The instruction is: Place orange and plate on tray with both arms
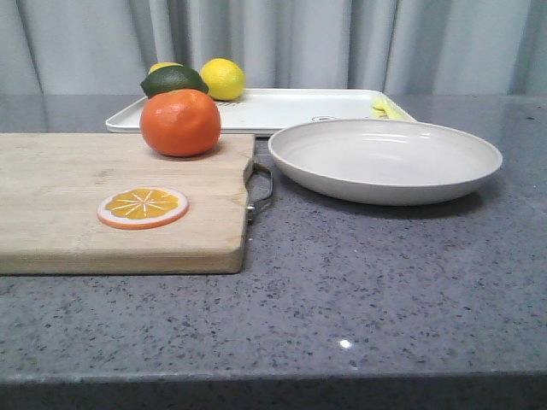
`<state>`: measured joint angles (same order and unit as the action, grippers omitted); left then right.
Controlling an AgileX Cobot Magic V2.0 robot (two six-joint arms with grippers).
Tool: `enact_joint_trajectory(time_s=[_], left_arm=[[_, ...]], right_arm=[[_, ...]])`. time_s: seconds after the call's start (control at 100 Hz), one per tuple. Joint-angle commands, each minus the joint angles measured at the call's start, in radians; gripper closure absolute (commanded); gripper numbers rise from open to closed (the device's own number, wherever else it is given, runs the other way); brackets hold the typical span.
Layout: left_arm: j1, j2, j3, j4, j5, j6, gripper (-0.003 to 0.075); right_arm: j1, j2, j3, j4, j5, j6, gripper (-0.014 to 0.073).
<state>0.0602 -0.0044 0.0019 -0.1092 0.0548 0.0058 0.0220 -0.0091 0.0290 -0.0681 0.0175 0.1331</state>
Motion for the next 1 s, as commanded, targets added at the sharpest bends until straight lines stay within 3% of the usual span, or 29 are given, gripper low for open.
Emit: enact_joint_trajectory(time_s=[0.0, 0.99], left_arm=[[0.001, -0.034, 0.007, 0.000, -0.076, -0.006, 0.0733], [0.001, -0.034, 0.007, -0.004, -0.112, -0.006, 0.0733]], right_arm=[[-0.005, -0.014, -0.023, -0.011, -0.076, -0.003, 0.0660], [-0.005, -0.014, -0.023, -0.011, -0.091, -0.003, 0.0660]])
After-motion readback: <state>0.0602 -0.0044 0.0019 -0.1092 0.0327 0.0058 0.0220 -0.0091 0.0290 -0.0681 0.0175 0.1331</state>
